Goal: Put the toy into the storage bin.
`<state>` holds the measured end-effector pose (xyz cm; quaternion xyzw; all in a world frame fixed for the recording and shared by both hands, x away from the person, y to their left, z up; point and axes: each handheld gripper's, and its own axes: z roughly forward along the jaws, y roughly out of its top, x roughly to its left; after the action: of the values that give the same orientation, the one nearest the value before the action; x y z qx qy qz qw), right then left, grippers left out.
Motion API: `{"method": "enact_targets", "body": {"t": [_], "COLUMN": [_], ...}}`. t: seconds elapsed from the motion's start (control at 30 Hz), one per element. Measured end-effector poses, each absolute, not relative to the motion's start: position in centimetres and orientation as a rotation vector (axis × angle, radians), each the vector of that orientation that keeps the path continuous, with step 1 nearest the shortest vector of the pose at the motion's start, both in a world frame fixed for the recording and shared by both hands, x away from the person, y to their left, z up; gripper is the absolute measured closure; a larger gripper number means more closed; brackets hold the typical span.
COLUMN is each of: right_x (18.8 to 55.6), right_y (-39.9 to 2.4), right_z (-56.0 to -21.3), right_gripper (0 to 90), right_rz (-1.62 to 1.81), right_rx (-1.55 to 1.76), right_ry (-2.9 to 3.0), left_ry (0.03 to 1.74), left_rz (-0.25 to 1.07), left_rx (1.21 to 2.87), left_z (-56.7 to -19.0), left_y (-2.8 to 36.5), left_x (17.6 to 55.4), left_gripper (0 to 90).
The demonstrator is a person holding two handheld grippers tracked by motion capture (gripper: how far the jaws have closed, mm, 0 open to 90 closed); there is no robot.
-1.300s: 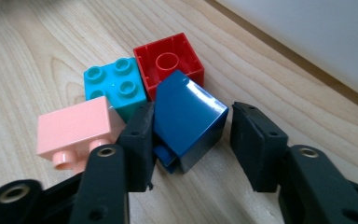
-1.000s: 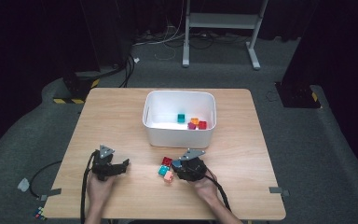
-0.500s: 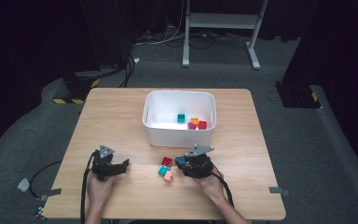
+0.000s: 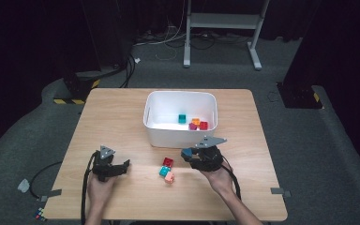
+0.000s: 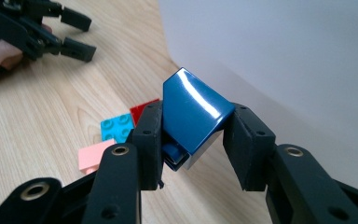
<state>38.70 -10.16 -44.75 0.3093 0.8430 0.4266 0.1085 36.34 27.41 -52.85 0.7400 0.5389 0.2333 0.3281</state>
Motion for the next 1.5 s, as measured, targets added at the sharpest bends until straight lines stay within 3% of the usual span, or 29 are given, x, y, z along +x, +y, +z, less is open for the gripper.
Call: {"method": "enact_targets", "body": {"t": [0.87,1.5], "right_x": [42.0,46.5], "right_y": [-12.1,-11.6], "right_z": [-36.9,-34.5], "right_gripper": [59.2,59.1], "right_rz": [1.346,1.277], "right_rx": [0.932,1.037], "right_ry": [2.374,2.326], "left_ry": [1.410,1.409], "left_rz": [0.610,0.609], "left_rx": [1.939,1.938], "left_z": [-52.8,-52.8], "left_y": [27.4,27.4], "left_x": [36.3,36.3], "left_gripper": [16.6,16.6]}}
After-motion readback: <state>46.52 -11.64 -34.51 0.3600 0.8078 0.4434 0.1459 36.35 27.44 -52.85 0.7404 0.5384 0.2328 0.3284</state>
